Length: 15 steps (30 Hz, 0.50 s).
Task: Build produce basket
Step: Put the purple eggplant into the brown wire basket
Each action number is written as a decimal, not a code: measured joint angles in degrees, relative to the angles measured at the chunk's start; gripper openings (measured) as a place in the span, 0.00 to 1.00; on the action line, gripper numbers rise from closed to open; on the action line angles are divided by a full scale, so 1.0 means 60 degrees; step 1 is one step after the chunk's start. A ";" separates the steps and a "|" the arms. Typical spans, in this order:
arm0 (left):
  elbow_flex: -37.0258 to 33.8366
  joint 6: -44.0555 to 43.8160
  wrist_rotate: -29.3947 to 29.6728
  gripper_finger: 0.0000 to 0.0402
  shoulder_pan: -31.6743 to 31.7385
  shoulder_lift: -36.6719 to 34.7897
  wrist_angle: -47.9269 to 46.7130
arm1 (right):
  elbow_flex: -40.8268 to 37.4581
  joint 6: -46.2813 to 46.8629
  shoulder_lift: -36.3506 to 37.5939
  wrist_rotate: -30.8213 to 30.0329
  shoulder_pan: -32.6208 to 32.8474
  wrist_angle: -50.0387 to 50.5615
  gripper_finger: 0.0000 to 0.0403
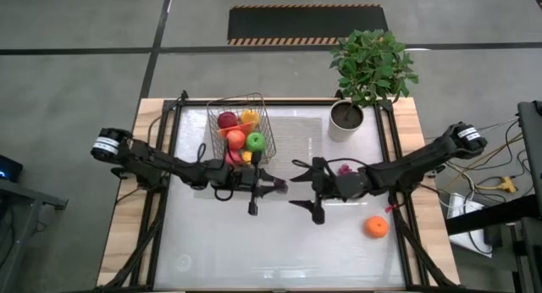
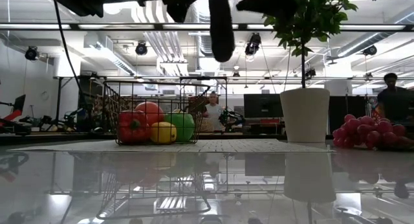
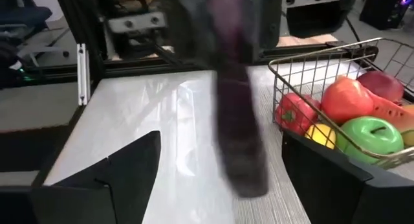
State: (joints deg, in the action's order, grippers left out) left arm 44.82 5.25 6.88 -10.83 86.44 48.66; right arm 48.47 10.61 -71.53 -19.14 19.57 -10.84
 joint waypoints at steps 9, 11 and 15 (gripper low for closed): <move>-0.0013 0.1009 0.1891 0.09 0.1113 -0.0835 -0.1785 | 0.0000 -0.0033 0.0618 -0.0069 0.0680 0.0238 0.77; -0.0015 0.1007 0.1974 0.09 0.1504 -0.0831 -0.1878 | 0.0000 -0.0033 0.0589 -0.0070 0.0792 0.0272 0.77; -0.0029 0.0937 0.2016 0.09 0.2235 -0.0777 -0.1956 | 0.0000 0.0021 0.0372 -0.0084 0.0861 0.0266 0.77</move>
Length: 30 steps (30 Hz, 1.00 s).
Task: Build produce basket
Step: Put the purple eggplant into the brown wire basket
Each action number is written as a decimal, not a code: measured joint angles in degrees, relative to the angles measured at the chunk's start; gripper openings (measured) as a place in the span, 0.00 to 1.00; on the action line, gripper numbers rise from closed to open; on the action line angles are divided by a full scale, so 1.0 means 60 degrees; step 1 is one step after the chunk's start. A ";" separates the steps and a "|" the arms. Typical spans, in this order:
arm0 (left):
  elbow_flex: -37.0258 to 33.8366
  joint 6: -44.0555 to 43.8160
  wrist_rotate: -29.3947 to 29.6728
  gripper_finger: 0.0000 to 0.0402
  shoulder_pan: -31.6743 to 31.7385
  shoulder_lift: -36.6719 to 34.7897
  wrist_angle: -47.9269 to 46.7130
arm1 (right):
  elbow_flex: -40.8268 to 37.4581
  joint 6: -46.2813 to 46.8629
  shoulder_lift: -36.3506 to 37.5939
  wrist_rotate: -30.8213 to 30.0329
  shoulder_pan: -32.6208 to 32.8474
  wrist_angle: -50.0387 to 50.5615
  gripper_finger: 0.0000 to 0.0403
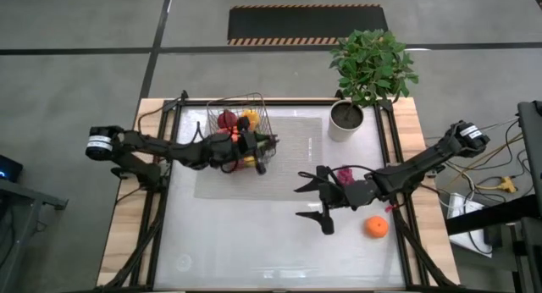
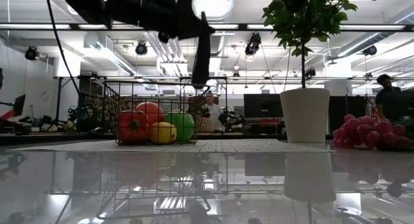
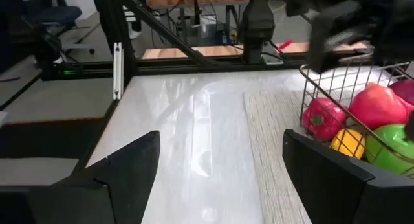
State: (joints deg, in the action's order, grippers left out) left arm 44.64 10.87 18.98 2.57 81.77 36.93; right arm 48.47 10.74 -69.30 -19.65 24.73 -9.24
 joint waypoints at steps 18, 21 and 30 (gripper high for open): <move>-0.0141 -0.1528 0.0216 0.09 0.1030 0.0209 -0.1357 | -0.0007 0.0452 -0.0539 -0.0239 0.0021 -0.0003 0.77; -0.0273 -0.1944 0.0216 0.09 0.1030 0.0289 -0.1132 | -0.0007 0.0481 -0.0539 -0.0239 0.0025 0.0001 0.77; -0.0790 -0.3002 0.0220 0.09 0.1030 0.0296 -0.0726 | -0.0007 0.0484 -0.0539 -0.0239 0.0025 -0.0003 0.77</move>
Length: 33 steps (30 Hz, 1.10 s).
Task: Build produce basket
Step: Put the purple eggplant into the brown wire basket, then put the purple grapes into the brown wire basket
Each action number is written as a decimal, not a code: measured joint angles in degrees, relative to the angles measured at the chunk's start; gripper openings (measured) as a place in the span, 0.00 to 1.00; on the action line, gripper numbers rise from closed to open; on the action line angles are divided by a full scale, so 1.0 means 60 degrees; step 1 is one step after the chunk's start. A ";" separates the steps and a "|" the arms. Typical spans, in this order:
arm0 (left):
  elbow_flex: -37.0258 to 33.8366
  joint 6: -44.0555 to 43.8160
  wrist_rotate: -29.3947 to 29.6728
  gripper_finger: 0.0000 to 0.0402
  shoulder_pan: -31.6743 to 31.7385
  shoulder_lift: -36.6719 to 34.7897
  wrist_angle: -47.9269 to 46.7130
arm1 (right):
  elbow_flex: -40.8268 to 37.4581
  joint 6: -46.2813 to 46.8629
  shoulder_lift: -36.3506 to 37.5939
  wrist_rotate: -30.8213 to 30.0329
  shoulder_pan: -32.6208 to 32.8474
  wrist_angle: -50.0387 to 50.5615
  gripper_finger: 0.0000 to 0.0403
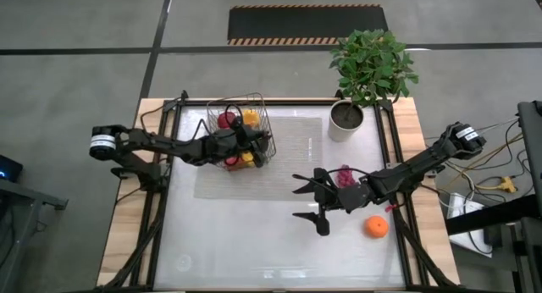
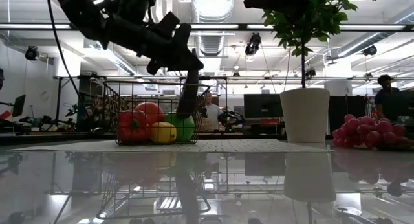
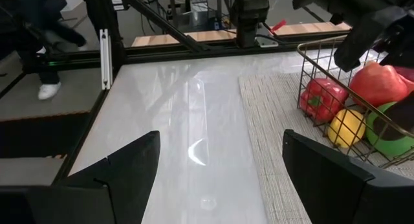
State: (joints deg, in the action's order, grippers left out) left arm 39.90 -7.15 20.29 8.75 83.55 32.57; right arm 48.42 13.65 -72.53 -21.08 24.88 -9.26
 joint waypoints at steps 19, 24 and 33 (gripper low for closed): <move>-0.0423 -0.0526 0.0019 0.32 -0.0004 0.0000 -0.0013 | 0.0000 -0.0022 0.0000 -0.0004 -0.0004 -0.0004 0.77; -0.0420 -0.0507 -0.0023 0.34 -0.0016 -0.0056 -0.0087 | 0.0000 -0.0019 0.0000 -0.0004 -0.0004 -0.0007 0.77; -0.0478 -0.0206 -0.0047 0.35 -0.0040 -0.1089 -0.0942 | 0.0000 0.0064 0.0000 -0.0007 -0.0004 -0.0004 0.77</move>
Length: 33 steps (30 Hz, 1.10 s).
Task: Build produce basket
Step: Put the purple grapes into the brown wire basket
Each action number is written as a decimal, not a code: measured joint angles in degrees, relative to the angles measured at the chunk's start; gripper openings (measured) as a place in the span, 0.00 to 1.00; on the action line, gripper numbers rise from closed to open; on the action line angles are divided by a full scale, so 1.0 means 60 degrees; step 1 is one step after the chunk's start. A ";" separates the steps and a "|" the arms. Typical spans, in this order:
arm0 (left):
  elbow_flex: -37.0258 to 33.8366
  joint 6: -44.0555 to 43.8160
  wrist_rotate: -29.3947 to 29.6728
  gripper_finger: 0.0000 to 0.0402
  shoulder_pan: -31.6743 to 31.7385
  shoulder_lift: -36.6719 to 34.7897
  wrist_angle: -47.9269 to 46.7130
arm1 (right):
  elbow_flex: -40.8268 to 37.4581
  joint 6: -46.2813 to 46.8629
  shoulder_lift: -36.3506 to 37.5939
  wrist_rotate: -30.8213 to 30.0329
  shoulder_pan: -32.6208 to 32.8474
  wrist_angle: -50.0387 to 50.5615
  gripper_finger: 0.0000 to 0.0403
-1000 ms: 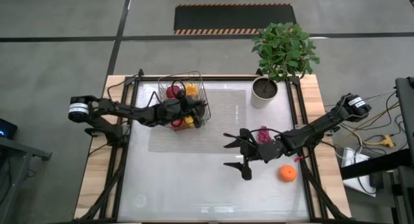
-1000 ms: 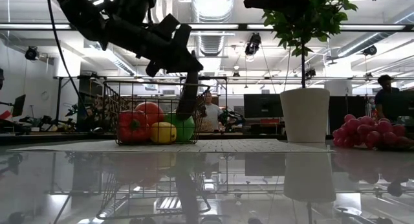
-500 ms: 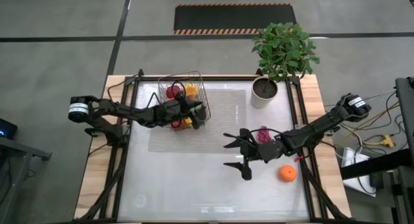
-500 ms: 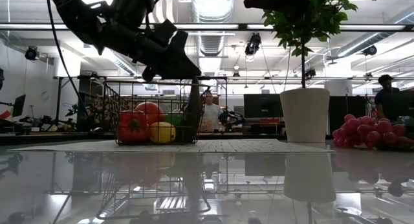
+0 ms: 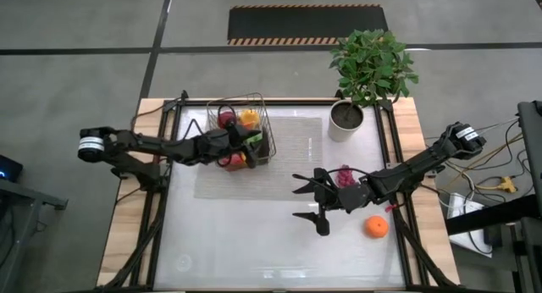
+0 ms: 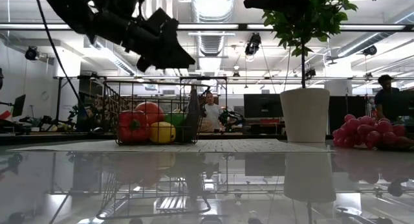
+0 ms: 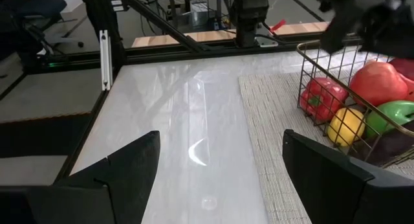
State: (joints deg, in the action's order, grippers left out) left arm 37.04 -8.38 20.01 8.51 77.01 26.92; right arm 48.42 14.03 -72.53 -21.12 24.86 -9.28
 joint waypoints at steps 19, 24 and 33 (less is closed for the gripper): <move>-0.0153 0.0629 -0.0060 0.35 -0.1529 -0.1803 -0.0587 | -0.0363 0.0773 0.0000 -0.0207 0.0000 0.0003 0.77; -0.0153 0.1224 -0.0069 0.35 -0.2213 -0.1803 -0.0583 | -0.0691 0.2033 0.0000 -0.0685 0.0000 0.0462 0.77; -0.0153 0.1963 -0.0062 0.35 -0.2750 -0.1865 -0.0572 | -0.0699 0.5212 0.0000 -0.1736 -0.0005 0.3108 0.73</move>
State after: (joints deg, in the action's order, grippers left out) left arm 36.12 3.40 19.64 -7.99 65.82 23.48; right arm 44.23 45.30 -72.53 -31.54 24.83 9.37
